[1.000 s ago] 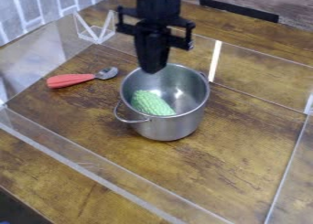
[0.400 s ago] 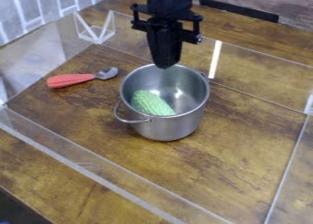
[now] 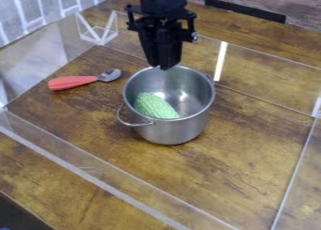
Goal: Remove the green object from the silver pot and put it on the table
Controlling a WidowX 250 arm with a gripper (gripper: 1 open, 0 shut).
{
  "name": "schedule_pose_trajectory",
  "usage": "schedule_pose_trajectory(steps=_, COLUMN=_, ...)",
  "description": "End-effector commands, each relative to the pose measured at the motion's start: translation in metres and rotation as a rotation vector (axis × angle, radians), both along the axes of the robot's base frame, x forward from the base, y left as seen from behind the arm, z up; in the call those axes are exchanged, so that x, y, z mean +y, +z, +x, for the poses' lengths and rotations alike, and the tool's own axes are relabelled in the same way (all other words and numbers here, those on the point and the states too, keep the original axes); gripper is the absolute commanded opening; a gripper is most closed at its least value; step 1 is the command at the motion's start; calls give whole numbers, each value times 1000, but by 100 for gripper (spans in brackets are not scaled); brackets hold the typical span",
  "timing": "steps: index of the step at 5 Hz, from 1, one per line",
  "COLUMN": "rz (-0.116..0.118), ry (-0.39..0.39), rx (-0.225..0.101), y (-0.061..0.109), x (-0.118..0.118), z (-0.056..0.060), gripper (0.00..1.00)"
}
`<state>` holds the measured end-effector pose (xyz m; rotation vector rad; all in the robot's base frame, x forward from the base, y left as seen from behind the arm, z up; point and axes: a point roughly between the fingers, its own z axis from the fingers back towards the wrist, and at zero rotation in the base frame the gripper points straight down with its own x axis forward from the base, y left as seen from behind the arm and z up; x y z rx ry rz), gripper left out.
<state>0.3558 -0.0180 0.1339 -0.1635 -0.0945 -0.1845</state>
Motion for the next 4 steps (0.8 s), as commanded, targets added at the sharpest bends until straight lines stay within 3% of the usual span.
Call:
schedule_pose_trajectory(steps=1, rz=-2, ry=12, rx=-102, y=32, x=9, z=2, gripper=0)
schedule_pose_trajectory(steps=2, rz=-23, ry=12, rx=-110, y=30, x=9, z=4, gripper=100)
schedule_pose_trajectory(steps=3, rz=-48, ry=10, rx=-117, y=28, x=6, z=5, gripper=100)
schedule_pose_trajectory(steps=4, rz=-49, ry=14, rx=-100, y=19, x=7, z=5, gripper=100)
